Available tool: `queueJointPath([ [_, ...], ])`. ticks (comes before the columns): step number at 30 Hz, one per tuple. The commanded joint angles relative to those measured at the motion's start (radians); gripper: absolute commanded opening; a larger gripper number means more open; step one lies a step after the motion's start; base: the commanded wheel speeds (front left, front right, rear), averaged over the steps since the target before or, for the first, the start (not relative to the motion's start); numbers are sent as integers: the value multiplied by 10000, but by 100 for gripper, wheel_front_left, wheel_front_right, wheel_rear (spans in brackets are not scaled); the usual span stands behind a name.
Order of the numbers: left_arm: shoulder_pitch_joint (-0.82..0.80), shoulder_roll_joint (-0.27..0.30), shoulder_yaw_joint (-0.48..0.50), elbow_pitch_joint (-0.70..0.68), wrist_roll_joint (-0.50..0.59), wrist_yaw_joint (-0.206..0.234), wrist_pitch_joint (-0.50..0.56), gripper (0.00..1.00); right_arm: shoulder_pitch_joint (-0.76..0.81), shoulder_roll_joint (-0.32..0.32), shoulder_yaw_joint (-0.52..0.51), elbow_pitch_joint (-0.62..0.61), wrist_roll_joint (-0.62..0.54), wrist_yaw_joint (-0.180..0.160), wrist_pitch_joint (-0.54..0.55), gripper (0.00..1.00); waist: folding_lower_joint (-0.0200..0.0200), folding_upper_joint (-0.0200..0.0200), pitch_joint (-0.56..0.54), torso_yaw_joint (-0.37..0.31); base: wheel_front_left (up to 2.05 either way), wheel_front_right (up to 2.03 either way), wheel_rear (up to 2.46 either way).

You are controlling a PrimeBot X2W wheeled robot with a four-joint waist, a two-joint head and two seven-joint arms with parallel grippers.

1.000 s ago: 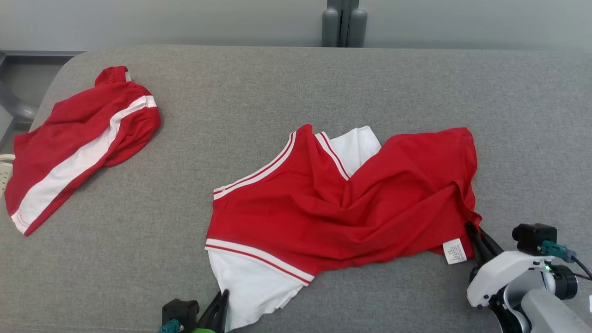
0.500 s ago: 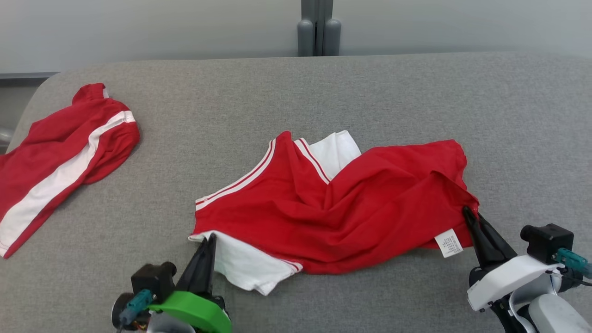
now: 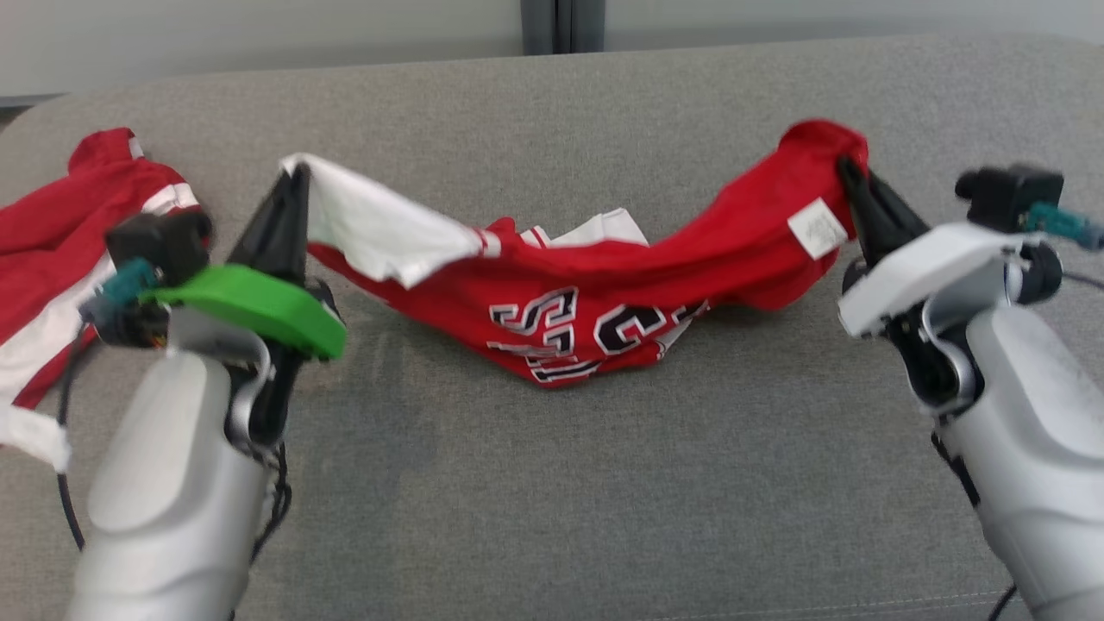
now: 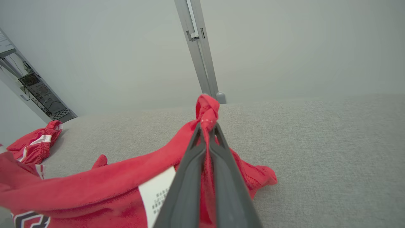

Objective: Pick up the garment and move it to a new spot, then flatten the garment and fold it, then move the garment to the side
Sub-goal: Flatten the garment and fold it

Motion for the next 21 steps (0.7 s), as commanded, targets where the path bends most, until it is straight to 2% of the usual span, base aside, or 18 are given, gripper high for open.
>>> queueJointPath([
  [1,-896,146,35,233,-342,-43,150,0,-905,3,62,342,128,-12,139,0,0,0,708,-269,0,0,0],
  [6,-3807,397,443,1452,-1303,-49,369,0,-3881,251,-30,1964,626,-11,297,0,0,0,1458,-480,0,0,0],
  [9,-5577,602,306,2280,-1189,-51,268,0,-5632,378,-137,2940,740,-11,78,0,0,0,1788,-633,0,0,0],
  [13,-7576,585,-215,3112,-1000,-52,3,0,-7451,490,-350,3998,695,-11,-508,0,0,0,2045,-723,0,0,0],
  [17,-9262,359,-590,3560,-1127,-53,-510,0,-8672,437,-153,4713,514,-11,-1173,0,0,0,2217,-730,0,0,0],
  [21,-9933,287,-1036,3635,-1437,-50,-1036,0,-8958,375,295,4873,765,-11,-1647,0,0,0,2317,-670,0,0,0],
])
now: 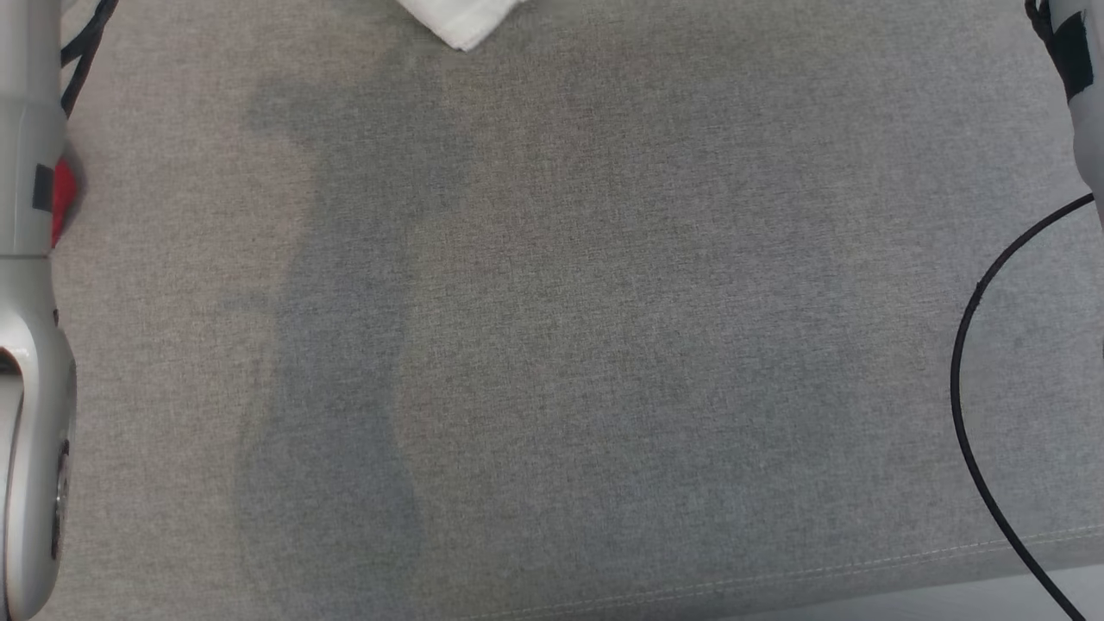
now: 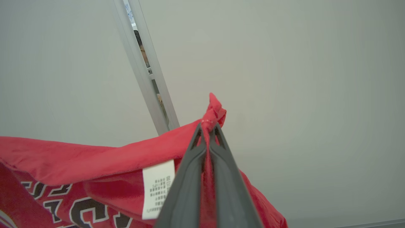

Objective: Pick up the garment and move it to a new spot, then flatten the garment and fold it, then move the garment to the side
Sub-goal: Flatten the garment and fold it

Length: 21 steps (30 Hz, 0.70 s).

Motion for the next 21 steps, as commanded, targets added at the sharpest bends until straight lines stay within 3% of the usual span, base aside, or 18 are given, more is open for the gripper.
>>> queueJointPath([
  [1,43,77,-127,33,-189,-38,-150,0,147,-79,204,14,178,-11,-155,0,-1,-1,61,32,0,0,0],
  [9,2551,226,-841,-561,-518,-39,-576,0,2660,-582,1910,-908,1064,-9,-527,0,-1,-1,-229,125,0,0,0],
  [14,5484,116,-125,-2054,-119,211,-577,0,4859,-1039,2552,-1835,1591,-8,-584,0,-1,-1,-662,203,0,0,0],
  [21,10045,-333,779,-4059,482,669,-581,0,7955,-1440,2179,-3592,1636,-8,-586,0,-1,-1,-1127,298,0,0,0],
])
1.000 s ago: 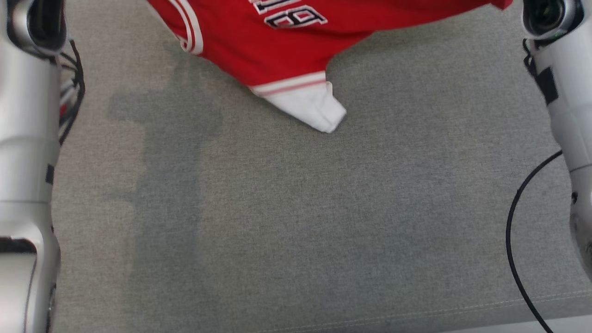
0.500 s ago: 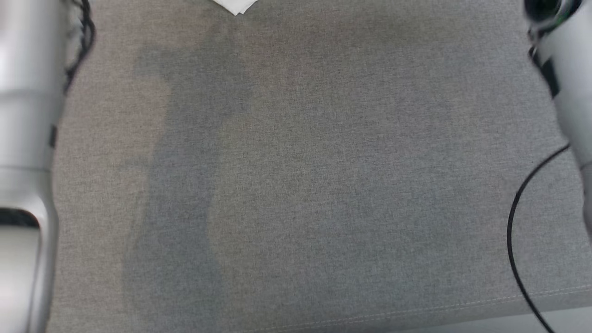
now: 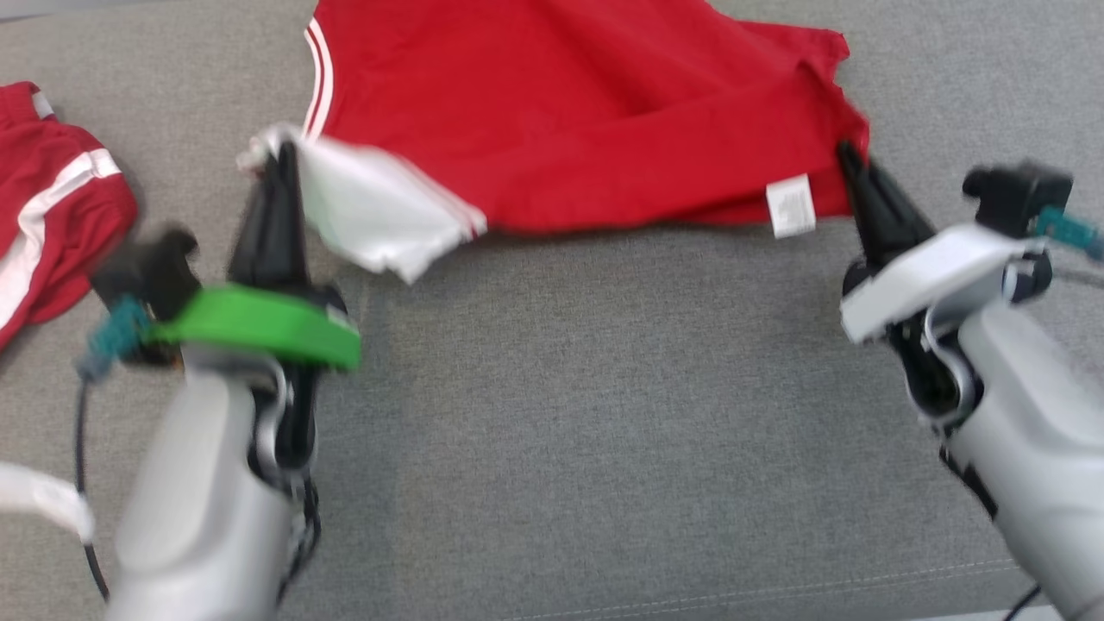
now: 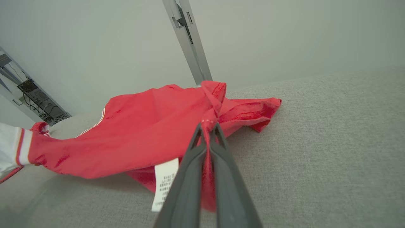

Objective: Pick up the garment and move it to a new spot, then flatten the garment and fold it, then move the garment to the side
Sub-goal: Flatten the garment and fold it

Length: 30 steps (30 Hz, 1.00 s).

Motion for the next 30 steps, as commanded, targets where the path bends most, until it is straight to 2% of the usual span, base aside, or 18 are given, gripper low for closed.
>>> queueJointPath([
  [1,617,-18,72,-203,230,99,-27,0,493,-29,-97,-230,-100,-4,-37,0,0,0,-212,57,0,0,0],
  [6,2928,-385,602,-945,244,242,-26,0,2205,-91,-354,-1065,-840,-4,-34,0,0,0,-541,66,0,0,0],
  [10,4095,-577,822,-1069,282,220,-28,0,3250,-22,-687,-1391,-1259,-4,-34,0,0,0,-762,138,0,0,0],
  [17,4984,-684,1145,-1189,437,219,-27,0,4517,253,-1444,-1582,-1693,-7,-35,0,0,0,-1101,233,0,0,0],
  [25,5187,-758,988,-747,778,163,-28,0,5007,670,-1680,-1399,-1664,-7,-36,0,0,0,-1312,141,0,0,0],
  [26,5165,-746,956,-696,897,196,-28,22,5009,698,-1720,-1387,-1701,-7,-36,33,0,0,-1335,129,0,0,0],
  [27,5126,-745,975,-673,1030,228,-28,67,5015,726,-1767,-1367,-1760,-7,-36,75,0,0,-1372,120,0,0,0],
  [28,5124,-752,989,-616,1094,240,-28,100,5033,751,-1790,-1348,-1797,-7,-36,100,0,0,-1403,110,0,0,0],
  [30,5113,-762,1080,-570,1296,262,-28,100,5042,754,-1910,-1329,-1928,-7,-36,100,0,0,-1485,100,0,0,0],
])
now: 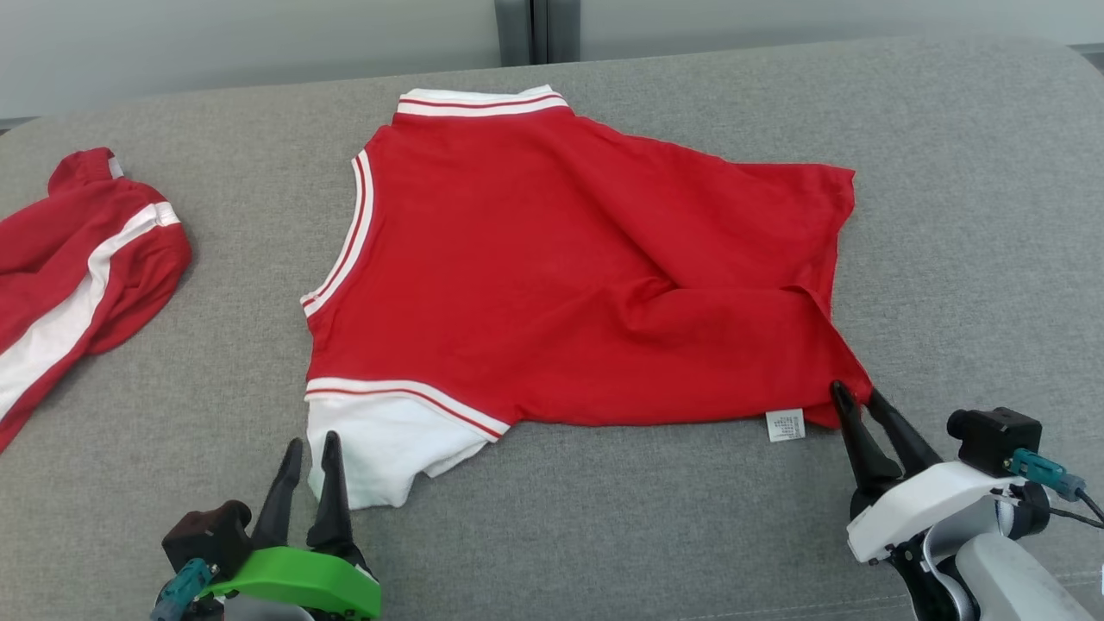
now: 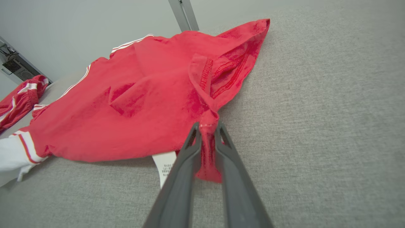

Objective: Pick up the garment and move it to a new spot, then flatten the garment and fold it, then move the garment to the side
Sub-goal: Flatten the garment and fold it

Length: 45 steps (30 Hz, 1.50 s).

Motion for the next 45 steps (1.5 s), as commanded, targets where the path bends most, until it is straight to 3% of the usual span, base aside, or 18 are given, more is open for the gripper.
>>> queueJointPath([
  [1,23,27,127,6,189,40,-28,100,95,-25,-165,-18,-146,-11,-30,100,0,0,-100,-14,0,0,0],
  [17,490,-205,1391,-711,1387,-226,-28,100,1448,156,-1434,-912,-1143,-11,-30,100,0,0,-816,53,0,0,0],
  [31,609,-318,1639,-939,2023,-460,-28,100,580,56,-906,357,-687,-11,621,99,0,0,-878,494,0,0,0],
  [32,604,-324,1633,-947,2043,-469,-28,100,528,56,-829,512,-595,-11,652,81,0,0,-870,540,0,0,0],
  [33,598,-328,1629,-958,2061,-473,-28,100,483,41,-768,623,-540,-11,658,47,0,0,-855,574,0,0,0],
  [34,595,-332,1639,-967,2082,-481,-28,100,411,7,-679,666,-519,-10,547,4,0,0,-843,605,0,0,0],
  [35,599,-334,1653,-980,2097,-481,-28,100,355,7,-676,670,-460,-11,425,0,0,0,-833,615,0,0,0],
  [41,707,-347,1719,-983,2118,-443,-28,100,384,-84,-395,786,-309,-10,144,0,0,0,-798,492,0,0,0],
  [45,710,-342,1687,-988,2048,-360,-27,100,721,-220,-140,23,-318,-11,-6,0,0,0,-818,333,0,0,0],
])
